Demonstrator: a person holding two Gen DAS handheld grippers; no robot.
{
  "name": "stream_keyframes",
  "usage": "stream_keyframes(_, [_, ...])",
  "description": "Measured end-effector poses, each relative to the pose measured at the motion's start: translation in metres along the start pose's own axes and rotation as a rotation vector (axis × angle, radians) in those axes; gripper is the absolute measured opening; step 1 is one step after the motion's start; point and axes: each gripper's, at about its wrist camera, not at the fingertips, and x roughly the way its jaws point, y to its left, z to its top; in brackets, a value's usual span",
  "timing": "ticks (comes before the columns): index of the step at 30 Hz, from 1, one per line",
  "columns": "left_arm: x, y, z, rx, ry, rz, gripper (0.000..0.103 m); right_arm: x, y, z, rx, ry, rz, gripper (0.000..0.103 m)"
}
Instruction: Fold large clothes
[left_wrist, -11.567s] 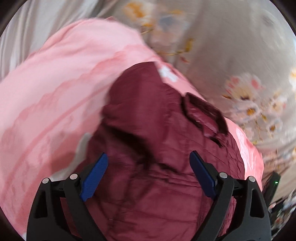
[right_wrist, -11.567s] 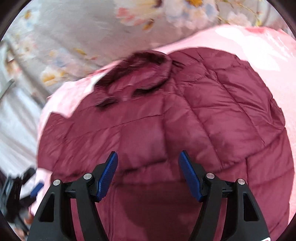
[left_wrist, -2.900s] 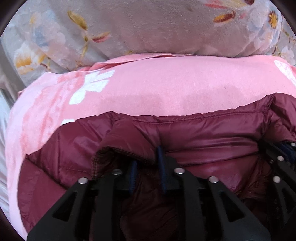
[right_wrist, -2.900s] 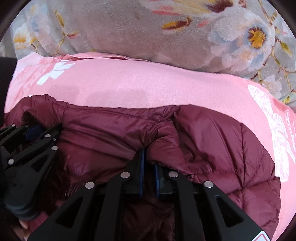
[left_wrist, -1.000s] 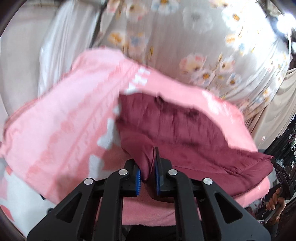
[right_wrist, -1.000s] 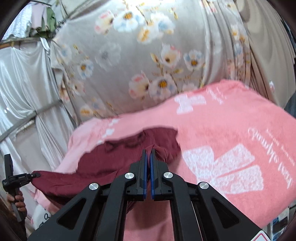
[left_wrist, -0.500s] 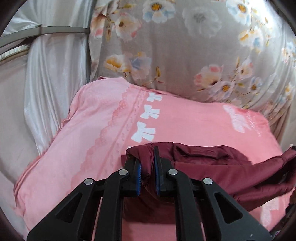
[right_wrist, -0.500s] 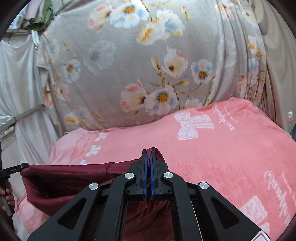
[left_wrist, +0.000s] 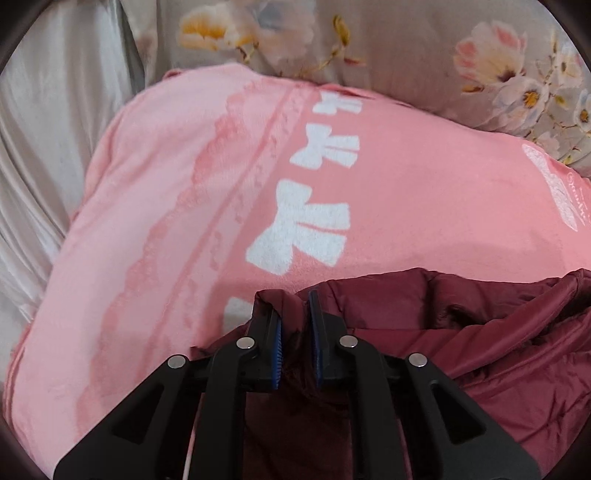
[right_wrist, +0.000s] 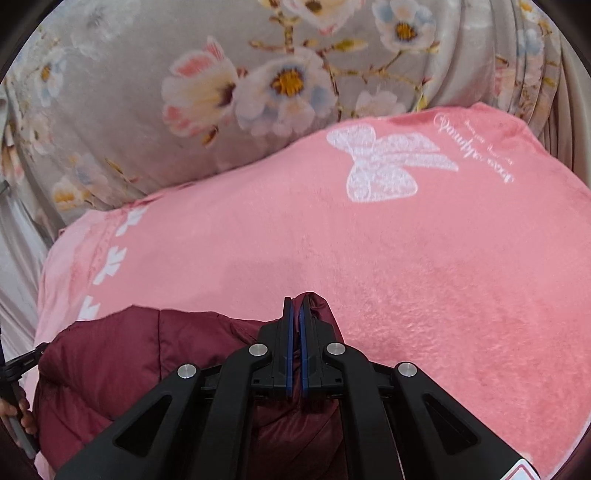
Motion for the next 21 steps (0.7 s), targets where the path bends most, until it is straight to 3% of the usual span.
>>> stream_keyframes(5, [0.024, 0.000, -0.008, -0.017, -0.009, -0.001, 0.017, 0.030, -0.001, -0.010, -0.005, 0.046, -0.012, 0.003])
stream_keyframes(10, [0.034, -0.001, -0.016, -0.046, -0.069, 0.002, 0.022, 0.041, -0.005, -0.015, 0.018, 0.060, 0.000, 0.003])
stream_keyframes(13, [0.033, 0.009, -0.016, -0.085, -0.080, -0.054, 0.028, 0.030, -0.004, -0.012, 0.020, 0.037, 0.029, 0.012])
stream_keyframes(14, [0.029, 0.015, -0.016, -0.110, -0.087, -0.082, 0.030, 0.017, -0.006, -0.011, 0.030, 0.007, 0.048, 0.021])
stream_keyframes(15, [0.025, 0.020, -0.017, -0.132, -0.095, -0.091, 0.040, 0.007, -0.009, -0.010, 0.042, -0.021, 0.065, 0.028])
stream_keyframes(16, [0.016, 0.027, -0.019, -0.159, -0.116, -0.080, 0.061, -0.007, -0.012, -0.010, 0.058, -0.058, 0.093, 0.042])
stream_keyframes(17, [0.008, 0.031, -0.020, -0.180, -0.139, -0.054, 0.073, -0.020, -0.016, -0.010, 0.075, -0.096, 0.113, 0.050])
stream_keyframes(18, [-0.006, 0.039, -0.023, -0.208, -0.179, -0.034, 0.081, -0.035, -0.019, -0.010, 0.081, -0.130, 0.122, 0.050])
stream_keyframes(21, [-0.032, 0.052, -0.023, -0.225, -0.205, -0.110, 0.082, -0.049, -0.013, -0.012, 0.033, -0.115, 0.117, 0.050])
